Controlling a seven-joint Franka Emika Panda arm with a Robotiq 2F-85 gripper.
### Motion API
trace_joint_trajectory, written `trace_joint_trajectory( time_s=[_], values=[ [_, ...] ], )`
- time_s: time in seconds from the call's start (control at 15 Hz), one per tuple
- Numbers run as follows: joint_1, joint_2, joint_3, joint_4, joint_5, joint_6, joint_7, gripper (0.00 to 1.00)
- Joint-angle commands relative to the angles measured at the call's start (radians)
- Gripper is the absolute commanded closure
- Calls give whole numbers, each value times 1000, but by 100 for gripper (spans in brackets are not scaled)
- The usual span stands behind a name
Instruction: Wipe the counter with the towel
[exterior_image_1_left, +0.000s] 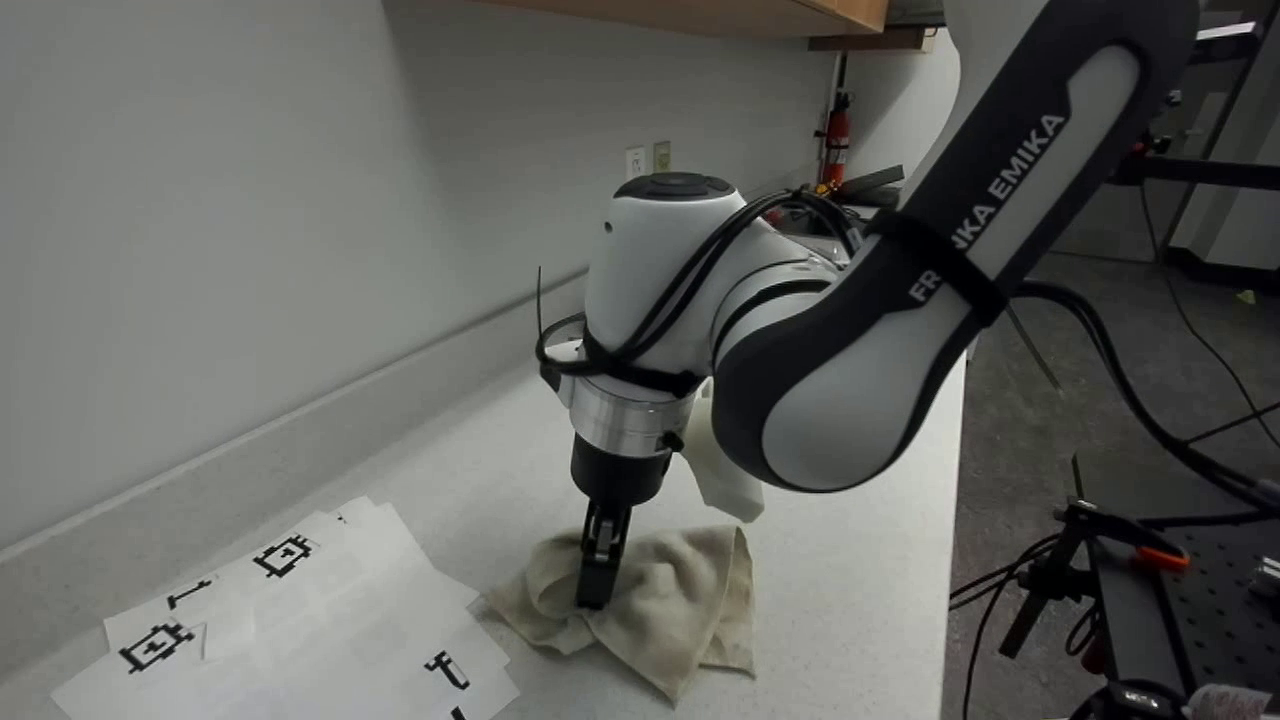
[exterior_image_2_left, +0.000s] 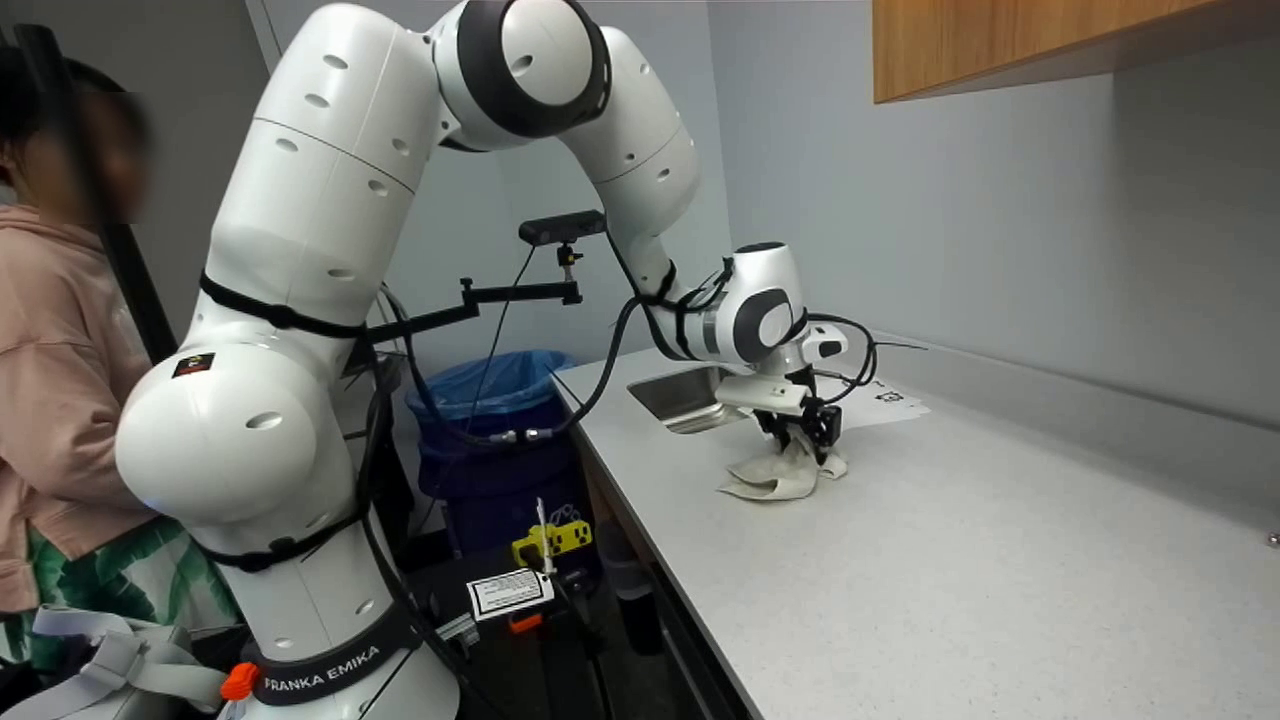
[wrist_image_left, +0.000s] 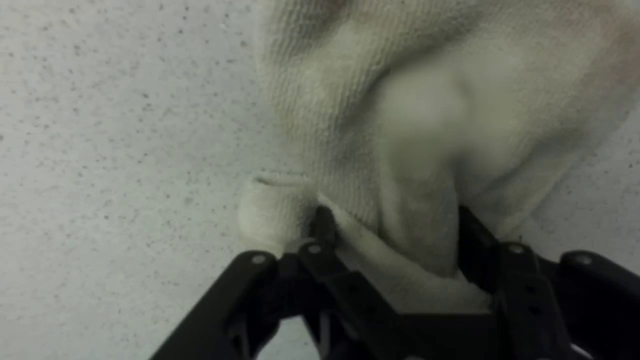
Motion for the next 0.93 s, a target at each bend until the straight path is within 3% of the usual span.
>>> trace_joint_trajectory(
  time_s=[0.0,0.27,0.87],
  values=[
    [23,-60,-37,-43,11,14,26,70],
    [17,-129,-85,-100,6,44,77,99],
    [42,-235,-285,-252,-20,221,221,97]
  ],
)
